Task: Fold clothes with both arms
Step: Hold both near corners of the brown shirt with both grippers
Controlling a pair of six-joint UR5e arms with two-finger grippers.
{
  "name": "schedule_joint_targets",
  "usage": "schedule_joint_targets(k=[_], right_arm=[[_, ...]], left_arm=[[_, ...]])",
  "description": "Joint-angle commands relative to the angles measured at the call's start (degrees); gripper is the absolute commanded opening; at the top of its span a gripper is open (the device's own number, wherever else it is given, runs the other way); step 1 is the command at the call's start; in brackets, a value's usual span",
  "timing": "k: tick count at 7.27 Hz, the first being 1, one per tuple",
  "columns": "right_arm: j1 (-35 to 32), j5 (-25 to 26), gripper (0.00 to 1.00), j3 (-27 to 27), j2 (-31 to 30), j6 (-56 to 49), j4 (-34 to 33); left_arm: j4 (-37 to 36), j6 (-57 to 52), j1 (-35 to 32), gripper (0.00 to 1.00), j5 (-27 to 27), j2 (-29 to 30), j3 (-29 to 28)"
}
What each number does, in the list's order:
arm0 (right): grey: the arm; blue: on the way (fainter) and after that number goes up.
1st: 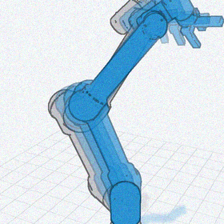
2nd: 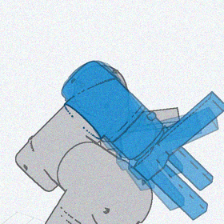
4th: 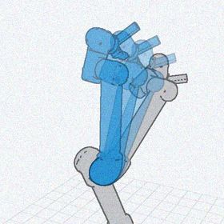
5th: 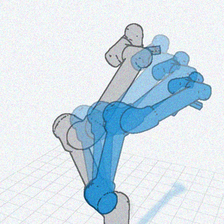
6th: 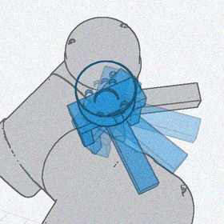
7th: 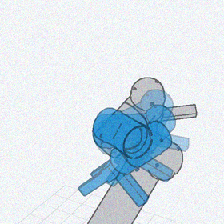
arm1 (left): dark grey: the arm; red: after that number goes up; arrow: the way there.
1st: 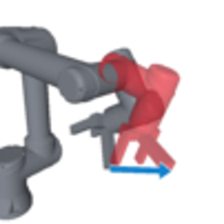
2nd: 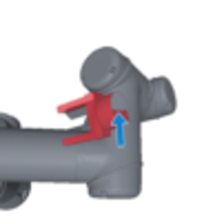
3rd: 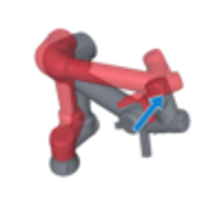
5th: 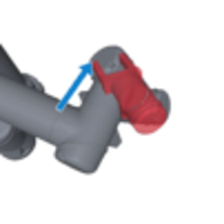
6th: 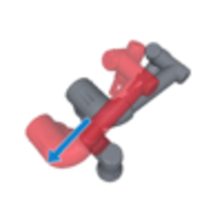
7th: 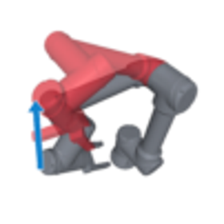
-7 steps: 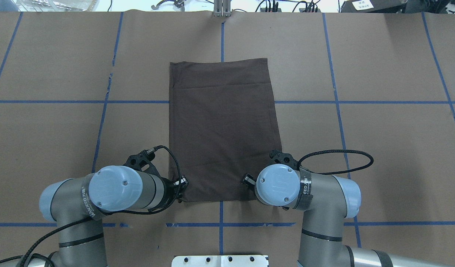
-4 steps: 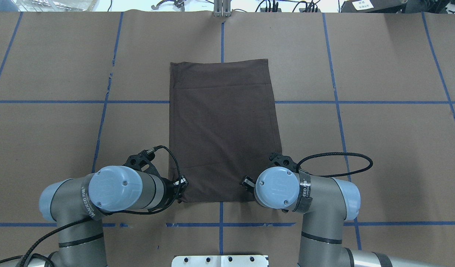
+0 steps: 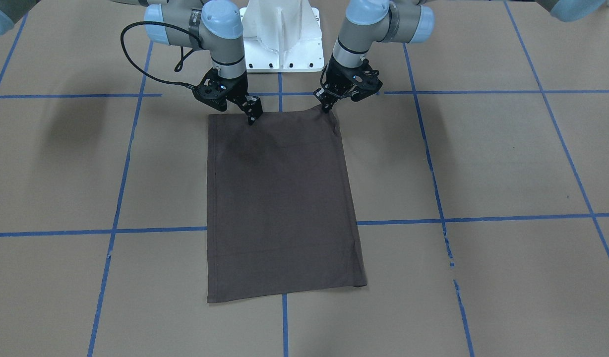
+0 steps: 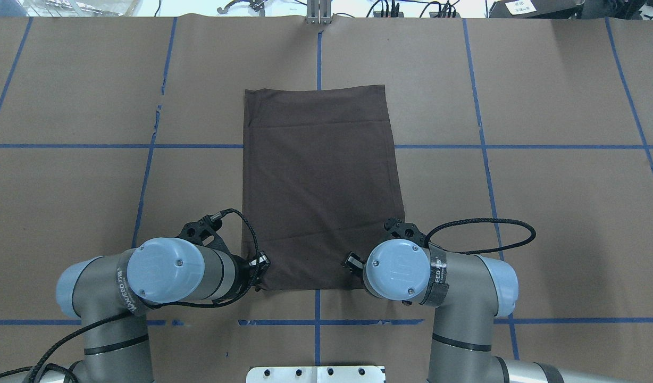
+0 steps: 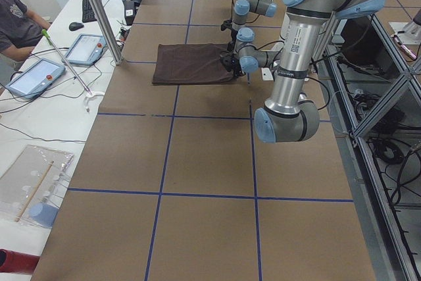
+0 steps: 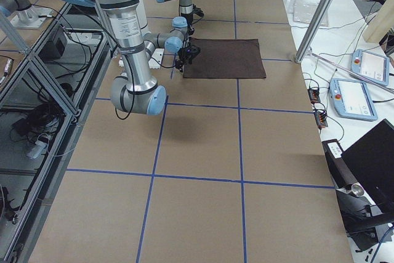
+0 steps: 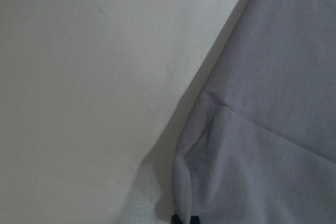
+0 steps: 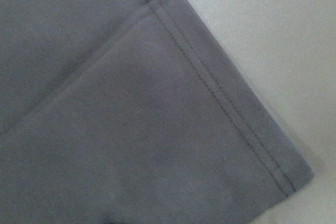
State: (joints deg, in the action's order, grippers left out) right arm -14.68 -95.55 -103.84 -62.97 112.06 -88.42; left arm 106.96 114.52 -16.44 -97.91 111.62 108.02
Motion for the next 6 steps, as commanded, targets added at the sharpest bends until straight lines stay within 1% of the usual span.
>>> schedule_joint_targets(k=[1,3,4,5,6], right_arm=[[0.01,0.01,0.99,0.13,-0.40,0.00,-0.09],[0.01,0.01,0.99,0.21,-0.66,0.00,0.00],[0.01,0.01,0.95,0.22,-0.66,0.00,0.00],[0.01,0.01,0.70,0.22,-0.58,0.08,0.00],[0.01,0.01,0.27,-0.05,-0.58,-0.09,-0.09]], left_arm=[[0.00,0.00,0.00,0.00,0.00,0.00,0.00],[0.00,0.00,0.00,0.00,0.00,0.00,-0.09],[0.00,0.00,0.00,0.00,0.00,0.09,-0.09],[0.00,0.00,0.00,0.00,0.00,0.00,-0.09],[0.00,0.00,0.00,0.00,0.00,0.00,-0.09]])
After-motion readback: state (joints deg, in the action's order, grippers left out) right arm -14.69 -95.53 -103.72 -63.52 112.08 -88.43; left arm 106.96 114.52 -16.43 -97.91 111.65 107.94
